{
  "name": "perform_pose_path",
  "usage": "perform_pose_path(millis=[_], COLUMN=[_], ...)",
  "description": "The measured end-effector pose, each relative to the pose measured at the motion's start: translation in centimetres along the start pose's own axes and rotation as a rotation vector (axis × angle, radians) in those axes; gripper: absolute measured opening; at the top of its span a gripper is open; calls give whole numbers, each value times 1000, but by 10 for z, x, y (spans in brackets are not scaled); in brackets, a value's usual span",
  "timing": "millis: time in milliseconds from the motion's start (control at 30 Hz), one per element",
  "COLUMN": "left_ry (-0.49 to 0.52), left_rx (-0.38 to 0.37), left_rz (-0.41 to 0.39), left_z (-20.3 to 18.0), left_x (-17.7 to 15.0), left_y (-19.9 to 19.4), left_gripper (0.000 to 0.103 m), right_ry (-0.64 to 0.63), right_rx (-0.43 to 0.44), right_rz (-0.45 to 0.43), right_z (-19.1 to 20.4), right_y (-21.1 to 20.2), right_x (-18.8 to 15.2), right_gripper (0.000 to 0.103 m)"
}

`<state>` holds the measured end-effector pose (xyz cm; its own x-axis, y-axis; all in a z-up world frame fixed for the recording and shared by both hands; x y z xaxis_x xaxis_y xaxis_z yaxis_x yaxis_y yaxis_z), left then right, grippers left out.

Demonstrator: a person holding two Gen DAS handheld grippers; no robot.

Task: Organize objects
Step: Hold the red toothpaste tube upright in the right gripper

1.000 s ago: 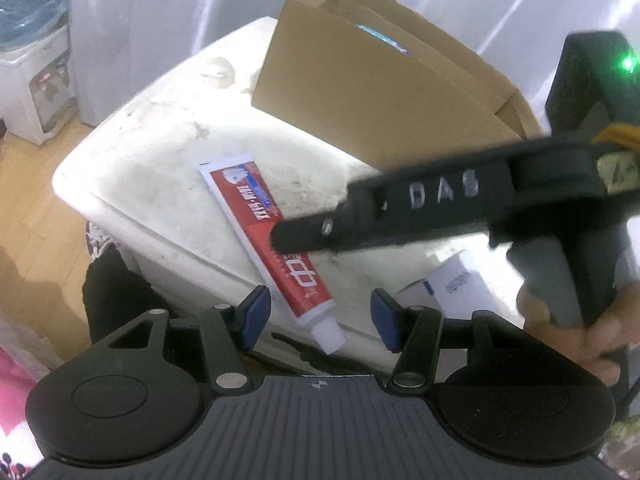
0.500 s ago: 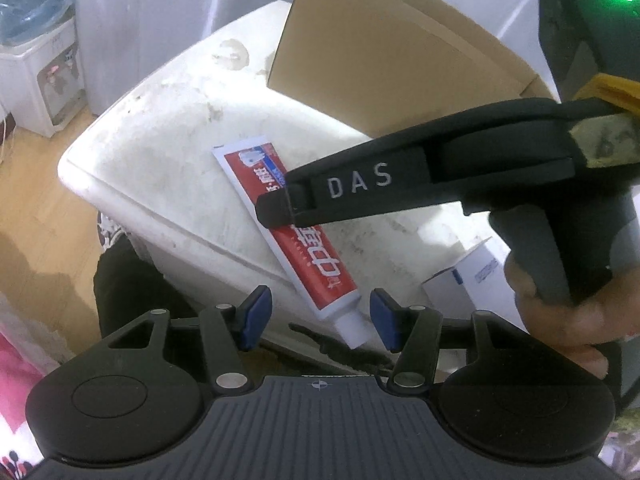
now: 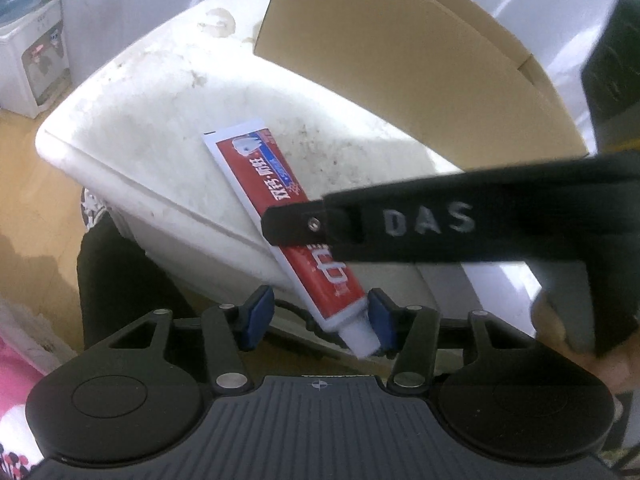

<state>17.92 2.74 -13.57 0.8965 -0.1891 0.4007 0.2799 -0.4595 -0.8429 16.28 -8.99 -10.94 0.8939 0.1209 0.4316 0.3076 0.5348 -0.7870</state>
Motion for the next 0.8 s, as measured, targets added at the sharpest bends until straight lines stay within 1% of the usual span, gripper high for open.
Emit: perform_pose_path(millis=[100,167,300,433,800], left_ry=[-11,-22,-34,-11,30], left_rx=[-5,-12,-17,25,81], left_rz=[13,16,11,-9,-57], left_z=[0,1,1,-3,-12], left_x=[-3,-4,-6,-5,6], left_y=[3,5,3,-1,-13], left_gripper=[45,40,35,34,34], right_ry=[38,54,57,73,142], right_rx=[21,34,37,50,107], right_rz=[7,11,10,11,1], right_z=[-4,-6,-5,-6,-12], right_y=[-3,-5,-6,-5,-9], right_x=[-6,-10,-16,-14,-11], right_gripper=[30,30,29,31,32])
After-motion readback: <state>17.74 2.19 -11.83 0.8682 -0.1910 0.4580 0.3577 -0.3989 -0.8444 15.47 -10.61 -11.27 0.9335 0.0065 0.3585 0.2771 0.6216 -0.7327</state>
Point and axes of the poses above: each gripper's, at about its wrist camera, not at the fingertips, and y roughly the way its jaws point, z to its left, x to its top, the point moved 4 cm from there along y, roughly the way its jaws point, and after that the axes turned 4 degrees about y, right-handed, at the moved point
